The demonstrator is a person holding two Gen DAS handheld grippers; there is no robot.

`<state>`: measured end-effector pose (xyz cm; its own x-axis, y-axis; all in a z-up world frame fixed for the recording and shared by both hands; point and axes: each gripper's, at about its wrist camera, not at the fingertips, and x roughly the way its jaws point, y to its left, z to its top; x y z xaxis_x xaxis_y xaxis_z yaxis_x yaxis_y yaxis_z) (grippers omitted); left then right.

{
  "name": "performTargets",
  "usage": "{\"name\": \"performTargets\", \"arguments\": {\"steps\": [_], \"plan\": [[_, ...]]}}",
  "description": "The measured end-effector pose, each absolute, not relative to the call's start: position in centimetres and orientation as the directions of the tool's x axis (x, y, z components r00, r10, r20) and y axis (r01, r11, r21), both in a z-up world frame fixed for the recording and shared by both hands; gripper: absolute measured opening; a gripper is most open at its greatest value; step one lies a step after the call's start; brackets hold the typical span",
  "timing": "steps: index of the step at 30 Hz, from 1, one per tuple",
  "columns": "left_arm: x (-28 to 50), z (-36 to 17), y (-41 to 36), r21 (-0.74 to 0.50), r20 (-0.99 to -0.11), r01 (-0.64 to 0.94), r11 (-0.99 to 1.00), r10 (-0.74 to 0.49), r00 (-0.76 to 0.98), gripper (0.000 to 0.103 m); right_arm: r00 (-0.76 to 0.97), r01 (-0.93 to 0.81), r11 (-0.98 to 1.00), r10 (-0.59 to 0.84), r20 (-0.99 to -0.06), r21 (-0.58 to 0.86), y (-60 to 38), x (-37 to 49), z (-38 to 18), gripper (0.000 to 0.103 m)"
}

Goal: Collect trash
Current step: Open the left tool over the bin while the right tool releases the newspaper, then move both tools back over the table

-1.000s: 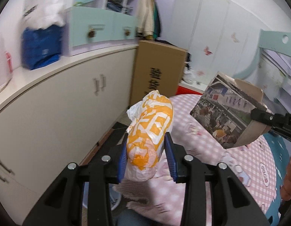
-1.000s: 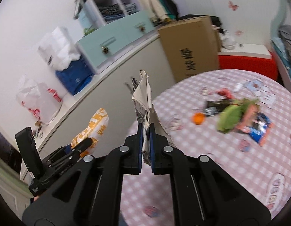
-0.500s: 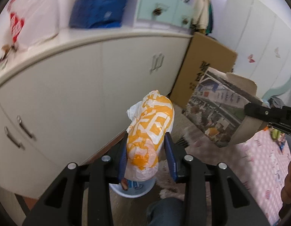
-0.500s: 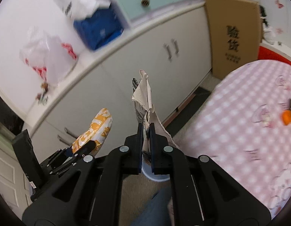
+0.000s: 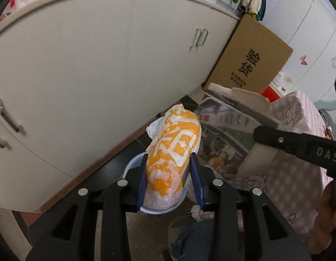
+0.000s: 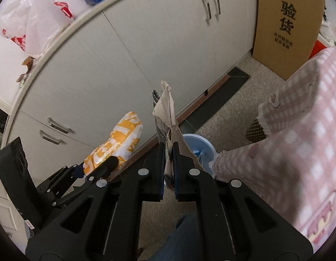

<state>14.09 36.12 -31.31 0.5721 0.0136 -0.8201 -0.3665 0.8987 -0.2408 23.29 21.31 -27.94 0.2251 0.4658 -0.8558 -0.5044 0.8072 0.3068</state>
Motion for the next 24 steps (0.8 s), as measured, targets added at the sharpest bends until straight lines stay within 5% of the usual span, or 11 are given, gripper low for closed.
{"name": "performTargets", "arguments": {"steps": [2, 3, 5, 7, 9, 13, 24], "plan": [[14.7, -32.3, 36.4, -0.263, -0.826, -0.358, 0.896, -0.017, 0.563, 0.049, 0.203, -0.487, 0.811, 0.466, -0.861, 0.324, 21.5, 23.9, -28.9, 0.022], [15.0, -32.8, 36.6, -0.269, -0.833, -0.358, 0.894, -0.030, 0.552, 0.057, 0.201, -0.480, 0.814, 0.464, -0.863, 0.326, 21.6, 24.1, -29.1, 0.051], [14.9, -33.4, 36.9, -0.256, -0.838, -0.380, 0.889, -0.007, 0.546, 0.075, 0.208, -0.475, 0.815, 0.470, -0.858, 0.331, 21.4, 24.2, -29.2, 0.072], [14.7, -33.5, 37.1, -0.251, -0.838, -0.400, 0.882, 0.009, 0.545, 0.078, 0.212, -0.476, 0.816, 0.469, -0.857, 0.329, 21.2, 24.1, -29.0, 0.074], [14.6, -33.4, 37.2, -0.235, -0.845, -0.416, 0.878, 0.028, 0.535, 0.081, 0.216, -0.469, 0.819, 0.469, -0.856, 0.331, 20.8, 24.0, -28.6, 0.087], [13.8, -33.0, 37.2, -0.211, -0.852, -0.441, 0.872, 0.056, 0.520, 0.083, 0.240, -0.476, 0.818, 0.474, -0.847, 0.323, 20.0, 23.7, -27.1, 0.097], [12.7, -26.9, 34.3, -0.209, -0.790, -0.417, 0.885, 0.099, 0.605, 0.085, 0.359, -0.498, 0.804, 0.531, -0.767, 0.324, 15.6, 21.9, -21.4, 0.097]]}}
